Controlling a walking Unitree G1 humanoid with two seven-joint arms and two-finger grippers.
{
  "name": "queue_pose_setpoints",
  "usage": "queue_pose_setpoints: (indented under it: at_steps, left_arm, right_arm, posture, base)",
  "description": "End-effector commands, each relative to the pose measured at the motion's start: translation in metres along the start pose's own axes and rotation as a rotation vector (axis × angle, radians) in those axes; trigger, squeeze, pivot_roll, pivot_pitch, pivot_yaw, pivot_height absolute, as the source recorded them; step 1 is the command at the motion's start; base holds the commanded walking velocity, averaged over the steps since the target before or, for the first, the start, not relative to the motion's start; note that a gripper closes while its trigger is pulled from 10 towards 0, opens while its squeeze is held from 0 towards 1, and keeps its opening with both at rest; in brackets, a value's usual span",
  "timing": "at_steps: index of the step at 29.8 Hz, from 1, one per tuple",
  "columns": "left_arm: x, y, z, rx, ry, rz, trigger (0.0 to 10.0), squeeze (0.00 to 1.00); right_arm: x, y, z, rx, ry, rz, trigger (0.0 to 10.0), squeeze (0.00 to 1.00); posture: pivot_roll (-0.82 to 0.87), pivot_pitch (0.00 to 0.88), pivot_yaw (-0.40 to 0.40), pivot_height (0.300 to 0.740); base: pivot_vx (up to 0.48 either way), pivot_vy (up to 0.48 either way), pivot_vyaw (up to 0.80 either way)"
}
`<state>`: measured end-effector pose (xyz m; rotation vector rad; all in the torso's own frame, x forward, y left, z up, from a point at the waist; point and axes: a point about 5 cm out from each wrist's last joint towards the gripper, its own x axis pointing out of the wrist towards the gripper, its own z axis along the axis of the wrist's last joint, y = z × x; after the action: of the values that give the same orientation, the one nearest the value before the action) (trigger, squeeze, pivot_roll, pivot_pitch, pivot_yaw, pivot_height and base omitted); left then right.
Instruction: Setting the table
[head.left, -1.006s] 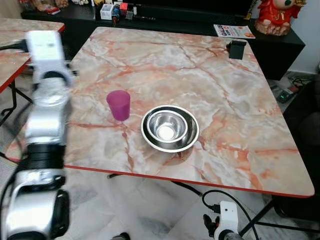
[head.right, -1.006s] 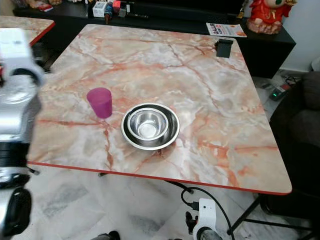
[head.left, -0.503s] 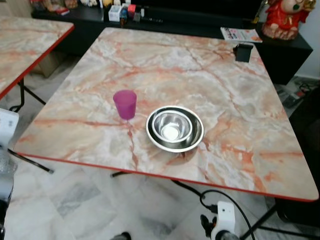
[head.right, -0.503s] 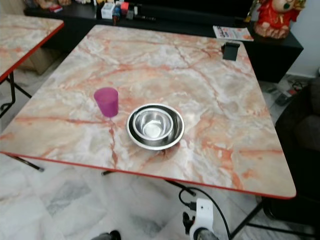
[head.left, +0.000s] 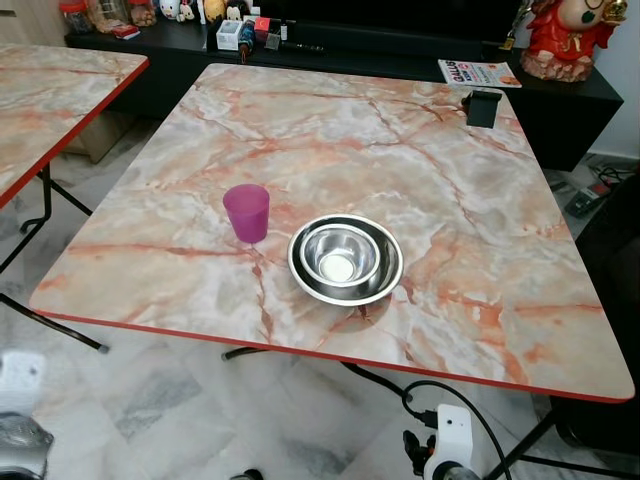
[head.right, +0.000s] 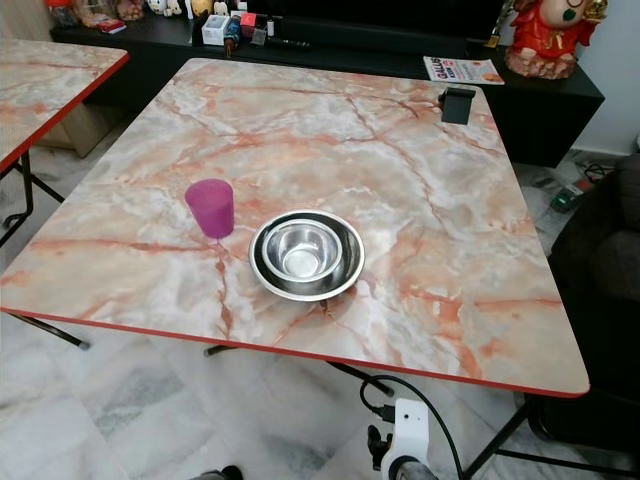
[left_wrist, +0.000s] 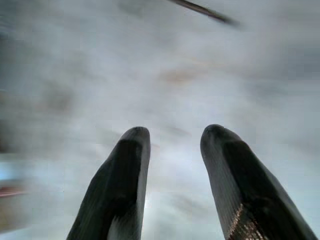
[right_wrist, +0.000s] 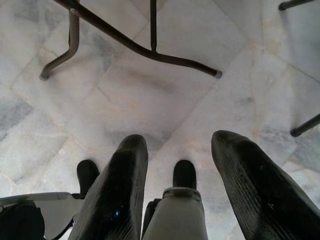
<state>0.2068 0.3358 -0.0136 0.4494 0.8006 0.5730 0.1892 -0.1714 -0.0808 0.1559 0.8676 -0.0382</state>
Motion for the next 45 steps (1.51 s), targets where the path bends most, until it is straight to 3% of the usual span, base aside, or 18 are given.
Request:
queue_pose_setpoints:
  at_steps: [1,4,6,9,13,14,17,20,26,37,45]
  left_arm:
    - [-0.004,-0.014,-0.012,-0.033,0.03,-0.097,10.0,0.0]
    - [-0.013,-0.041,-0.02,0.016,0.044,-0.229,10.0,0.0]
    - [-0.025,-0.071,-0.024,0.023,0.03,-0.365,10.0,0.0]
    - [-0.038,-0.101,-0.022,-0.069,0.045,-0.472,10.0,0.0]
    - [-0.045,-0.114,-0.023,-0.021,0.049,-0.525,10.0,0.0]
    - [-0.051,-0.126,-0.021,0.044,0.024,-0.584,10.0,0.0]
    - [-0.056,-0.134,-0.018,0.097,-0.006,-0.626,10.0,0.0]
    - [-0.056,-0.137,-0.011,0.076,-0.016,-0.625,10.0,0.0]
    - [-0.057,-0.141,-0.003,0.115,-0.046,-0.655,10.0,0.0]
    - [-0.059,-0.146,0.002,0.126,-0.051,-0.669,10.0,0.0]
    - [-0.058,-0.143,-0.002,0.124,-0.029,-0.637,10.0,0.0]
  right_arm:
    - [-0.002,-0.002,-0.008,-0.006,0.03,-0.009,10.0,0.0]
    - [-0.002,-0.003,-0.008,-0.004,0.028,-0.012,10.0,0.0]
    - [-0.002,-0.006,-0.007,-0.004,0.026,-0.021,10.0,0.0]
    - [-0.003,-0.012,-0.005,0.001,0.018,-0.045,10.0,0.0]
    - [-0.004,-0.014,-0.007,0.003,0.02,-0.051,10.0,0.0]
    - [-0.005,-0.017,-0.011,0.006,0.039,-0.078,10.0,0.0]
    - [-0.007,-0.021,-0.014,0.034,0.039,-0.107,10.0,0.0]
    - [-0.008,-0.023,-0.019,0.05,0.044,-0.12,10.0,0.0]
    - [-0.009,-0.022,-0.023,0.101,0.038,-0.138,10.0,0.0]
    - [-0.004,-0.018,-0.007,0.065,0.022,-0.114,10.0,0.0]
    - [-0.002,-0.02,-0.001,0.034,0.024,-0.113,10.0,0.0]
  posture:
    - [0.05,0.067,-0.028,0.74]
    - [0.05,0.062,-0.029,0.74]
    - [0.02,0.043,-0.028,0.74]
    - [0.0,0.029,-0.025,0.74]
    - [-0.02,0.026,-0.017,0.74]
    - [-0.03,0.035,-0.013,0.74]
    - [-0.03,0.035,-0.014,0.74]
    - [-0.05,0.043,0.001,0.74]
    - [-0.08,0.061,0.028,0.74]
    - [-0.07,0.07,0.01,0.74]
    - [-0.06,0.077,-0.009,0.74]
  base:
    - [0.0,0.0,0.0]
    - [0.0,0.0,0.0]
    - [0.0,0.0,0.0]
    - [0.0,0.0,0.0]
    - [0.0,0.0,0.0]
    - [0.0,0.0,0.0]
    - [0.0,0.0,0.0]
    - [0.0,0.0,0.0]
    - [0.0,0.0,0.0]
    - [0.0,0.0,0.0]
    - [0.0,0.402,0.0]
